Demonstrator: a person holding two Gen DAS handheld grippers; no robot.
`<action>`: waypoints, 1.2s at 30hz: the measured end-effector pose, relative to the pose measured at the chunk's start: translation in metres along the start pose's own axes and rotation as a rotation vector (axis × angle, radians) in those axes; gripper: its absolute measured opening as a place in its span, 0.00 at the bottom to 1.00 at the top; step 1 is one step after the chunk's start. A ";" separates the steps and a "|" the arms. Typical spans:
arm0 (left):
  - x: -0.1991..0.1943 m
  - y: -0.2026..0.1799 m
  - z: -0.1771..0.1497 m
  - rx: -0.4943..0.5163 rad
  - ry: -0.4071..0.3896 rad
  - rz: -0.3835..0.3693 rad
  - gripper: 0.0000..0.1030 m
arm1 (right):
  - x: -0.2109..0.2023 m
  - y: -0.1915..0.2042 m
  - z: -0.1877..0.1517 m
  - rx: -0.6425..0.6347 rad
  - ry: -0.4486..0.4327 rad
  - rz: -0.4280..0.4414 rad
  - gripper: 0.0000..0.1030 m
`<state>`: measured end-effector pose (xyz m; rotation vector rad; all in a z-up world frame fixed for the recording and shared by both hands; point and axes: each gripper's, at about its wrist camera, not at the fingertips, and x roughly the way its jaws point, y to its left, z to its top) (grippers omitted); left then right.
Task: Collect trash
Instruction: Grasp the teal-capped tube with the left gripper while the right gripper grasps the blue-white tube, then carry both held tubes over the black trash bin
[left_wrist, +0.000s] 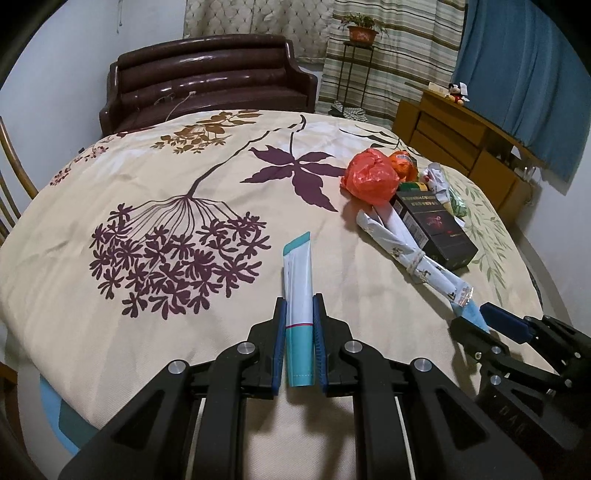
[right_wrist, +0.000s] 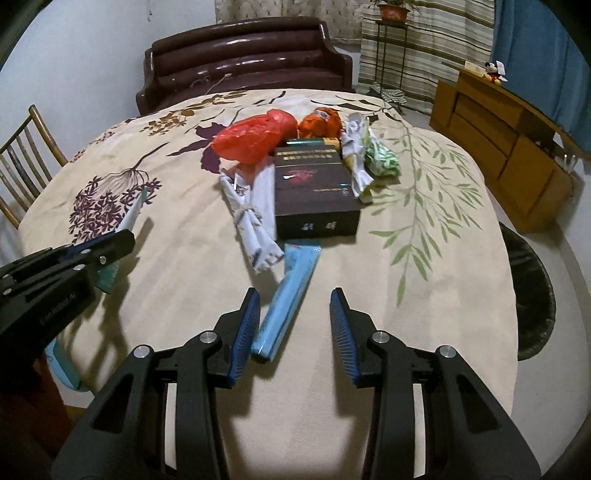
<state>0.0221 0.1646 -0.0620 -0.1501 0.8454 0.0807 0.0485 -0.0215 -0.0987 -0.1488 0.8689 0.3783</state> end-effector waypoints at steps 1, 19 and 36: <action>0.000 0.000 -0.001 0.000 0.001 -0.001 0.14 | -0.001 -0.001 -0.001 -0.001 -0.001 -0.003 0.34; -0.001 -0.019 -0.005 0.001 -0.006 -0.034 0.14 | -0.011 -0.026 -0.005 0.030 -0.034 -0.006 0.13; -0.007 -0.117 0.023 0.114 -0.072 -0.177 0.14 | -0.040 -0.140 0.003 0.194 -0.141 -0.188 0.13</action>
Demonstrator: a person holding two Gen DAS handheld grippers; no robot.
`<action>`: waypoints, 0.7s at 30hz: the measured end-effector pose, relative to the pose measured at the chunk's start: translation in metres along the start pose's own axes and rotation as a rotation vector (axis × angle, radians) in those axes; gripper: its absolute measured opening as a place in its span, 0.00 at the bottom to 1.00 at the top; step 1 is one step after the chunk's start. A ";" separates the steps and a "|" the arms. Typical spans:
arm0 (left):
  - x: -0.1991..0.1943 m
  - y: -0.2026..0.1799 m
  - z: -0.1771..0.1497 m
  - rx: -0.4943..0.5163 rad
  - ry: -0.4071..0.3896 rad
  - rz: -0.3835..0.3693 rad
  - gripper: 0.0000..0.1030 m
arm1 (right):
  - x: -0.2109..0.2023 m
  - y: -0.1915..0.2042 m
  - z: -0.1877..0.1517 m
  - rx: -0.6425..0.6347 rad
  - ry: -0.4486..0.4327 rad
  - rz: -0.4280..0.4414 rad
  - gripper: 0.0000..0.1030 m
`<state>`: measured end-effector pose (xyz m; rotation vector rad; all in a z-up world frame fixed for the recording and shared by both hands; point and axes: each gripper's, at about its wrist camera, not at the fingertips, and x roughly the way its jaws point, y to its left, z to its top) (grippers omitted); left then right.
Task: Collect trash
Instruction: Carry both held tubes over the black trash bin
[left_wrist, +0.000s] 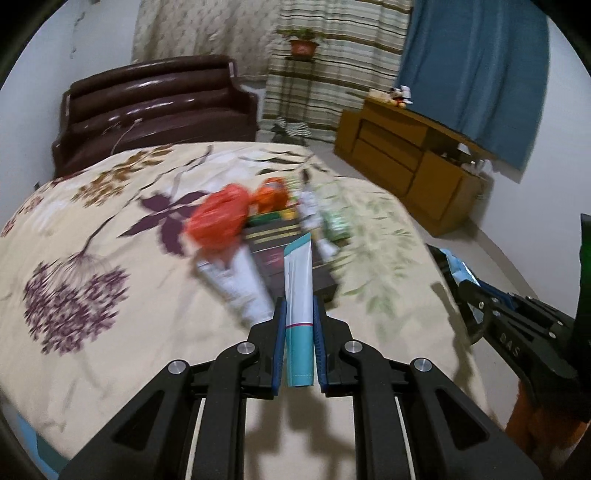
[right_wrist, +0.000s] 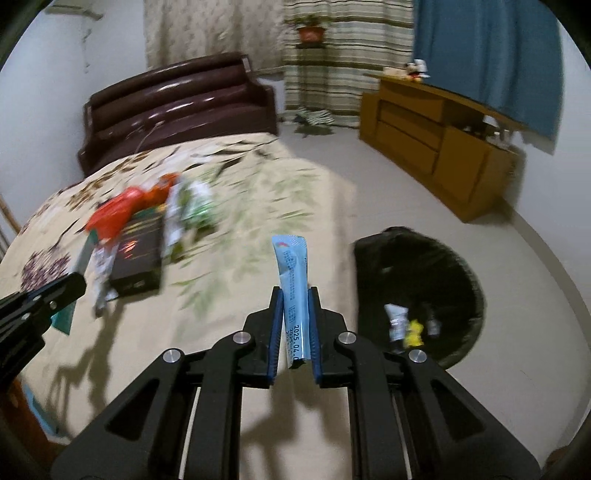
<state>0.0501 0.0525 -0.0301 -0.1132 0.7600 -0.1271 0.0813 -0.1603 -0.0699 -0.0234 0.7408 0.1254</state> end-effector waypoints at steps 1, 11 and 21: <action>0.003 -0.006 0.002 0.008 0.000 -0.006 0.14 | 0.000 -0.007 0.002 0.008 -0.006 -0.014 0.13; 0.039 -0.078 0.025 0.091 0.007 -0.066 0.14 | 0.013 -0.083 0.015 0.092 -0.039 -0.117 0.13; 0.083 -0.131 0.035 0.169 0.045 -0.075 0.14 | 0.041 -0.127 0.014 0.144 -0.014 -0.138 0.13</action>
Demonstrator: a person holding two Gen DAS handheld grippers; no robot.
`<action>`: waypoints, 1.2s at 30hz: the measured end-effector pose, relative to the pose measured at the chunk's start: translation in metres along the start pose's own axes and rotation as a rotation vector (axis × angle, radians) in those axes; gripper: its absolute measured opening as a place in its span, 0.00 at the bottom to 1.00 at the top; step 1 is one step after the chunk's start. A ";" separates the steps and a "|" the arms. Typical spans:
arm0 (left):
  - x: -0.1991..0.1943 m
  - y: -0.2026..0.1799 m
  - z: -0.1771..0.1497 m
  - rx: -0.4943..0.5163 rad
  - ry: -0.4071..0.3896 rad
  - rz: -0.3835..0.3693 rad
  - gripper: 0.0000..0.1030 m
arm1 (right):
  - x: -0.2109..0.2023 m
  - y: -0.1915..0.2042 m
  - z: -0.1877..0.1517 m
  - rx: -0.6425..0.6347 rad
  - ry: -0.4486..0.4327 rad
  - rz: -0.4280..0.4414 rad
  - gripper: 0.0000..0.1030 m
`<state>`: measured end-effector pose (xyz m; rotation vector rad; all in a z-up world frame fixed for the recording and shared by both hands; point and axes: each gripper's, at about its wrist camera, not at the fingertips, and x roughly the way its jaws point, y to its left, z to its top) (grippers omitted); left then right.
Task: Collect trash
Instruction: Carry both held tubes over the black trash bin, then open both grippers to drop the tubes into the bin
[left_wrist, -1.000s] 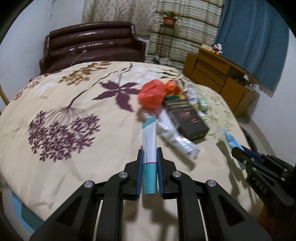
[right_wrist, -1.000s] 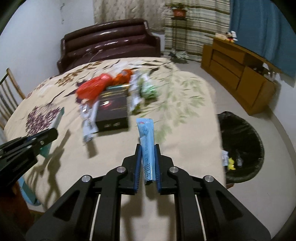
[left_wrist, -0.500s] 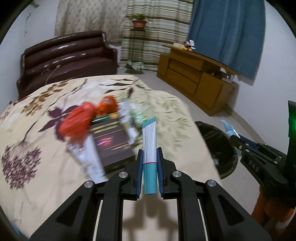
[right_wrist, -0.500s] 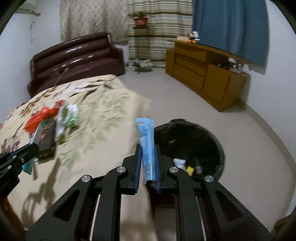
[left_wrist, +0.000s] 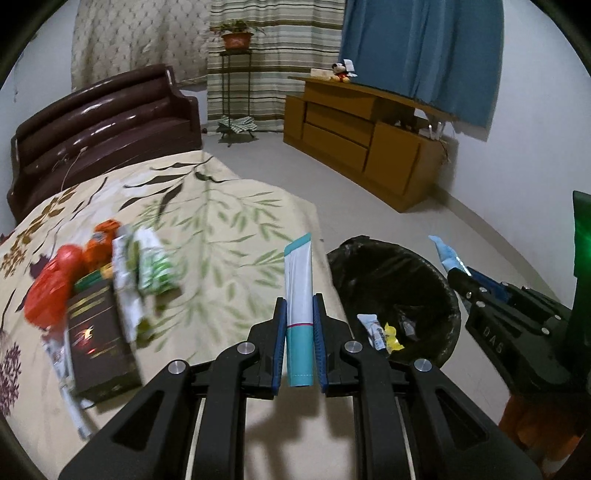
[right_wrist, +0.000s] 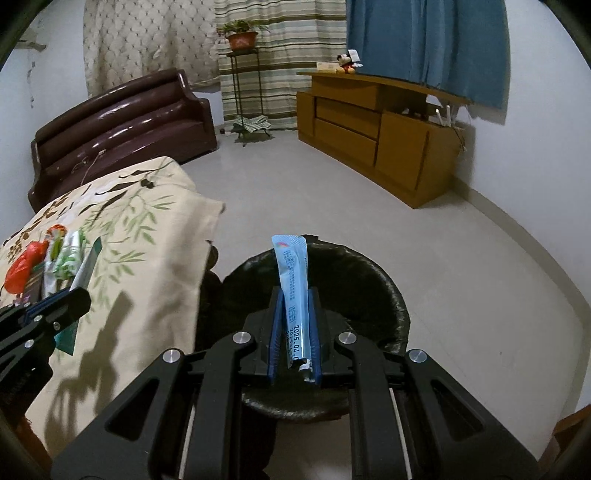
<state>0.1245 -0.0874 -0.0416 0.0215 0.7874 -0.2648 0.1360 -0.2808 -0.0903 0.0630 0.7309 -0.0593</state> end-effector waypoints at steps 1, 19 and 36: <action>0.004 -0.003 0.002 0.006 0.003 0.000 0.14 | 0.004 -0.004 0.000 0.005 0.003 -0.001 0.13; 0.061 -0.047 0.034 0.073 0.044 0.027 0.15 | 0.046 -0.043 0.015 0.065 0.022 -0.016 0.14; 0.054 -0.041 0.037 0.032 0.026 0.057 0.54 | 0.043 -0.052 0.015 0.103 0.018 -0.005 0.27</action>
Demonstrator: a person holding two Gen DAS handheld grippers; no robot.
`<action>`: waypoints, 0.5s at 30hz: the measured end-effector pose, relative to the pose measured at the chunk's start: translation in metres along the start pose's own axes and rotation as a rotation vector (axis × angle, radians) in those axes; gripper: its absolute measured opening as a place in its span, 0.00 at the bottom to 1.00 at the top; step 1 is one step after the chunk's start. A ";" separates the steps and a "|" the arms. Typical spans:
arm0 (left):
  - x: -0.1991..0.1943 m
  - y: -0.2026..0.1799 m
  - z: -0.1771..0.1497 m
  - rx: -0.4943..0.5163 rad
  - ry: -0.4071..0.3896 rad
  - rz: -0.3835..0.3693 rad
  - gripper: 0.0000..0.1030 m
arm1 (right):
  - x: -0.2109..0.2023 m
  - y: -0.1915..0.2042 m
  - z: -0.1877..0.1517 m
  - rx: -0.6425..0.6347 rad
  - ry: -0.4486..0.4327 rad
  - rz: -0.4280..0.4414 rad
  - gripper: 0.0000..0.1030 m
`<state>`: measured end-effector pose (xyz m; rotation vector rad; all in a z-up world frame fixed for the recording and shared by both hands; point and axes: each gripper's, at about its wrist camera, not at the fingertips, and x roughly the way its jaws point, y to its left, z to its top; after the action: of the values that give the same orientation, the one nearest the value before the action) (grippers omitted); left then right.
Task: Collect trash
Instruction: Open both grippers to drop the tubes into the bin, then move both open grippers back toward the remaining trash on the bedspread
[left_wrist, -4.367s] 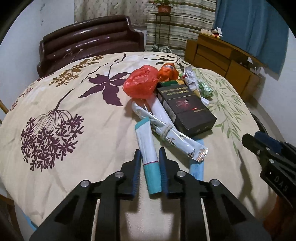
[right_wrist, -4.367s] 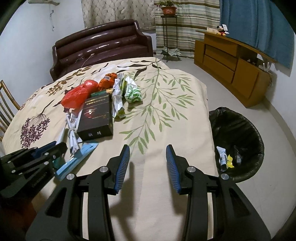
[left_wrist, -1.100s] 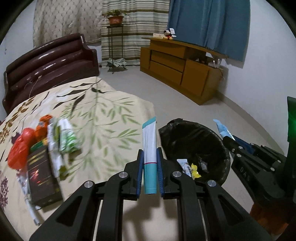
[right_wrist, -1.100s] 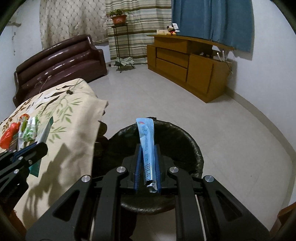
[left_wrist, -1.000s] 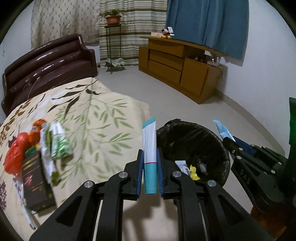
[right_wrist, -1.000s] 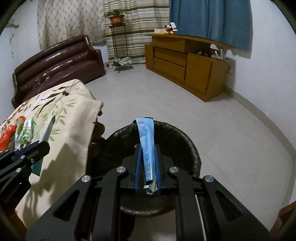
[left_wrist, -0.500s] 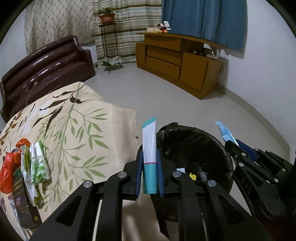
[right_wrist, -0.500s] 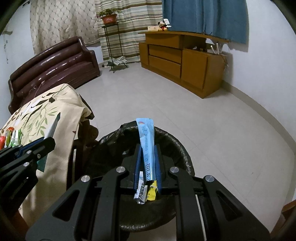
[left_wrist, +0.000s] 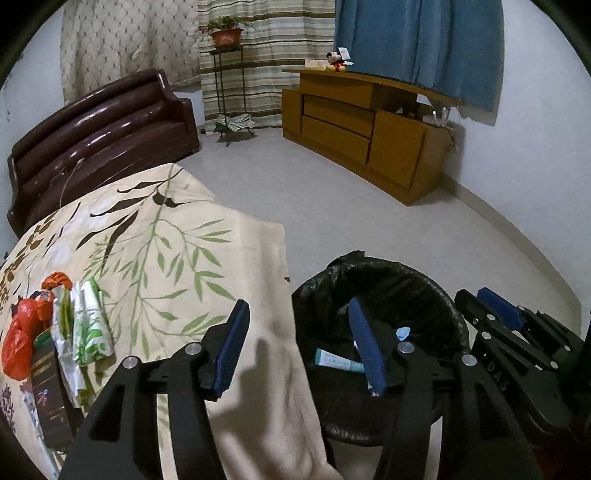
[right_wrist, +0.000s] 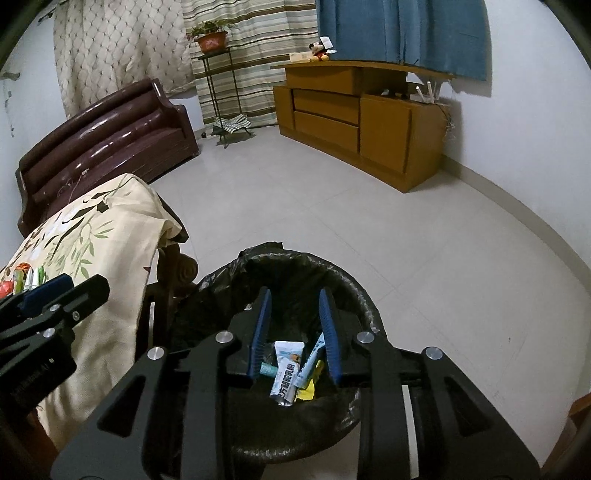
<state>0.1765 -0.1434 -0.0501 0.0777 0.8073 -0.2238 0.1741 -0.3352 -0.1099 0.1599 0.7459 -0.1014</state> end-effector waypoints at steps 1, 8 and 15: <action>-0.002 0.002 0.000 -0.003 -0.002 0.000 0.54 | -0.002 0.001 -0.001 0.000 -0.001 0.000 0.27; -0.024 0.019 -0.011 -0.029 -0.005 0.015 0.55 | -0.017 0.014 -0.008 0.001 0.000 0.022 0.33; -0.046 0.040 -0.030 -0.074 0.004 0.040 0.55 | -0.031 0.039 -0.023 -0.030 0.019 0.065 0.33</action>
<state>0.1340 -0.0917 -0.0384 0.0252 0.8165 -0.1556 0.1415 -0.2917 -0.1013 0.1563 0.7603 -0.0266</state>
